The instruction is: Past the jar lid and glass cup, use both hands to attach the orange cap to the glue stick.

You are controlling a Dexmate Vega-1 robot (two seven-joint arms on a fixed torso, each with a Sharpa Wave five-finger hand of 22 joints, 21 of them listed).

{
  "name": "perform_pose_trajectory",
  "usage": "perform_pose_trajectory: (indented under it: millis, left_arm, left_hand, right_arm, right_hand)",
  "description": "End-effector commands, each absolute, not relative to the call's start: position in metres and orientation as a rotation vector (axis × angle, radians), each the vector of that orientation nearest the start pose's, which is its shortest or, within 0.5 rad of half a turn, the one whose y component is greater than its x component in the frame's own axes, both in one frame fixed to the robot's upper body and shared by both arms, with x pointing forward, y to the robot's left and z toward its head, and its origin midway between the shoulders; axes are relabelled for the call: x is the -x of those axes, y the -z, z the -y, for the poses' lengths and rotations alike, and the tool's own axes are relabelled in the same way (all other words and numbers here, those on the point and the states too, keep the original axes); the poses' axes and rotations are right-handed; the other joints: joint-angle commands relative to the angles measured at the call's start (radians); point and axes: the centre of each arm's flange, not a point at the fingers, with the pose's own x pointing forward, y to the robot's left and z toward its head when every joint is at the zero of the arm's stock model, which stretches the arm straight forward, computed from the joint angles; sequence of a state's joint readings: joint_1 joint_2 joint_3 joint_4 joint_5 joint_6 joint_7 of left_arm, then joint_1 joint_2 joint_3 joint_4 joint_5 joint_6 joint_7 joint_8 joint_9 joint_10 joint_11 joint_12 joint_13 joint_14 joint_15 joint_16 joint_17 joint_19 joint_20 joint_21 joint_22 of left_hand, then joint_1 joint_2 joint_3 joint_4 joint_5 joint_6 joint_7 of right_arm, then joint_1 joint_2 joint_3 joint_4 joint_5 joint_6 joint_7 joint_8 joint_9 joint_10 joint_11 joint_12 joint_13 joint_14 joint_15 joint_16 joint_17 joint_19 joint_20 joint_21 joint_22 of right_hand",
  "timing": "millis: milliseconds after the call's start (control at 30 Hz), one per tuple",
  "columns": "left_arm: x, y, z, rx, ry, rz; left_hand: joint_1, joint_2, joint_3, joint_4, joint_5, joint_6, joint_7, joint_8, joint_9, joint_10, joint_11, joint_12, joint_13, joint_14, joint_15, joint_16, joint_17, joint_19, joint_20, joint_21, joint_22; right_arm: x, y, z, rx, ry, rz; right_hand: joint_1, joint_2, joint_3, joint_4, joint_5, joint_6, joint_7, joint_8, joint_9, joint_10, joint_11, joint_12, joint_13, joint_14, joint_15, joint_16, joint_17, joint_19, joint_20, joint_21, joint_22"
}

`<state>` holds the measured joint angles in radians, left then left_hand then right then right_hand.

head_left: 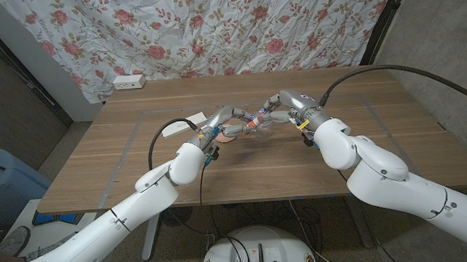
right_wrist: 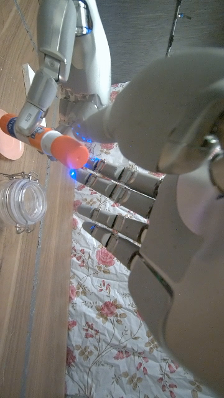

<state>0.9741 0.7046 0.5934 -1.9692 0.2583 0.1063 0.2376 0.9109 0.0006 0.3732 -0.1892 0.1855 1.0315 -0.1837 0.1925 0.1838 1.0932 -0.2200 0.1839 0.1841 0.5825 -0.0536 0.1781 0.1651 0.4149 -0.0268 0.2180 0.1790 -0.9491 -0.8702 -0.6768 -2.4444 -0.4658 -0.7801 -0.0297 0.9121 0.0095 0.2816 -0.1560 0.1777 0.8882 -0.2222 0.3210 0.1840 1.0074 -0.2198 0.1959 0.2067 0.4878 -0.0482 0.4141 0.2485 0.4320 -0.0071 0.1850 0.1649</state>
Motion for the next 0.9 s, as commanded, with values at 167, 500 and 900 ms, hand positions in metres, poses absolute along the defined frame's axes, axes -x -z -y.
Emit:
perform_pose_trajectory:
  millis: [167,500,900]
  left_arm:
    - [-0.5321,0.0213,-0.1369,-0.922,0.162,0.809]
    - [-0.5322,0.0213,-0.1377,-0.922,0.163,0.812]
    - [-0.5329,0.0214,-0.1384,-0.919,0.161,0.814]
  left_hand:
    - [-0.024,0.040,0.021,0.018,0.003,0.055,0.026,0.008,0.004,0.006,-0.003,0.006,0.005,0.005,-0.127,0.002,0.002,0.010,-0.002,-0.001,0.005]
    - [-0.023,0.040,0.022,0.018,0.003,0.053,0.028,0.007,0.004,0.006,-0.003,0.006,0.005,0.006,-0.126,0.002,0.002,0.010,-0.002,-0.001,0.005]
    - [-0.022,0.041,0.022,0.018,0.003,0.053,0.023,0.007,0.004,0.005,-0.003,0.006,0.005,0.006,-0.126,0.003,0.003,0.010,-0.002,-0.001,0.005]
  right_arm:
    - [-0.4583,-0.0132,0.1351,1.193,-0.016,0.589]
    - [-0.4578,-0.0129,0.1325,1.189,-0.014,0.593]
    - [-0.4593,-0.0131,0.1311,1.181,-0.010,0.591]
  right_hand:
    - [0.003,0.002,-0.002,0.001,-0.002,0.011,0.002,-0.004,0.002,-0.006,-0.001,0.003,0.003,0.006,-0.128,0.007,0.002,0.005,0.006,0.005,0.003]
    - [0.005,0.004,-0.003,0.001,-0.002,0.015,0.002,-0.006,0.002,-0.004,-0.001,0.004,0.003,0.006,-0.129,0.008,0.002,0.005,0.005,0.005,0.003]
    - [0.008,0.004,-0.003,-0.001,-0.002,0.016,0.001,-0.008,0.002,-0.004,-0.001,0.004,0.003,0.006,-0.130,0.009,0.002,0.005,0.005,0.005,0.003]
